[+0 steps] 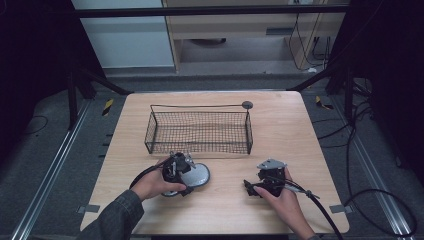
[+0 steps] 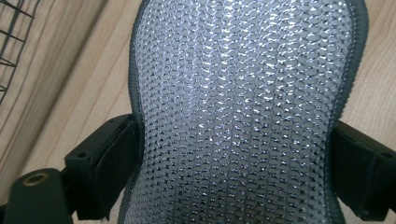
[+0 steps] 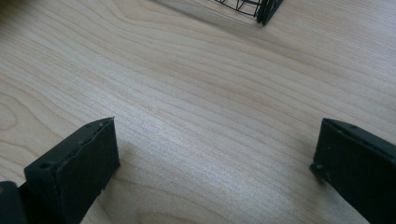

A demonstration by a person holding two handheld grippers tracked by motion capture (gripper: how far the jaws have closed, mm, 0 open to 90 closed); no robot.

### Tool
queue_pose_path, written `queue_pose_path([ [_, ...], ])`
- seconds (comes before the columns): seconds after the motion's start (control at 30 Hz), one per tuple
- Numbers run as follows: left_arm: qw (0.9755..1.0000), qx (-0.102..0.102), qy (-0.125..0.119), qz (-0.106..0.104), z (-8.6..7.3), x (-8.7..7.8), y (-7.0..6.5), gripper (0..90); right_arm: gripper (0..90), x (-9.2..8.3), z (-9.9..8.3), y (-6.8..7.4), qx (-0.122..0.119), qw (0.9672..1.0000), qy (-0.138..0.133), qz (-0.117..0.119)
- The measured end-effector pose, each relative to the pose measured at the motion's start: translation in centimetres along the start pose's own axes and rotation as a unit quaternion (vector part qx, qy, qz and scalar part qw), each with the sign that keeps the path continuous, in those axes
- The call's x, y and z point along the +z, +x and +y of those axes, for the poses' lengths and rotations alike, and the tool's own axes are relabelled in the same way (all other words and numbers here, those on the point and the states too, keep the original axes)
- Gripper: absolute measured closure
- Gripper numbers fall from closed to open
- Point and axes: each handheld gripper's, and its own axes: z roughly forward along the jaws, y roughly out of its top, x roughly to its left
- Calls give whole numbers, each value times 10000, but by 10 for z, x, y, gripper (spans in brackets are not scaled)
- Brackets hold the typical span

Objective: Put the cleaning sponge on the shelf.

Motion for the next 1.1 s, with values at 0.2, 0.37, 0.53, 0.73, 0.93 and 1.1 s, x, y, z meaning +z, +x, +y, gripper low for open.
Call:
queue_pose_path([
  [0.2,10000,46,34,15,-3,-1,-1,107,4,0,0,0,-2,10000,-4,3],
  [0.37,9999,94,-21,110,-1,-8,-4,107,3,0,0,0,-2,10000,-4,6],
  [0.53,9996,166,-90,186,2,-16,-7,105,4,0,0,0,-5,10000,-8,7],
  [0.73,9991,254,-195,286,6,-28,-11,104,4,0,0,0,-7,10000,-8,11],
  [0.93,9984,296,-329,343,9,-40,-12,104,4,0,0,0,-11,10000,-4,11],
  [1.1,9980,303,-371,412,10,-48,-10,103,4,0,0,0,-38,10000,-19,4],
])
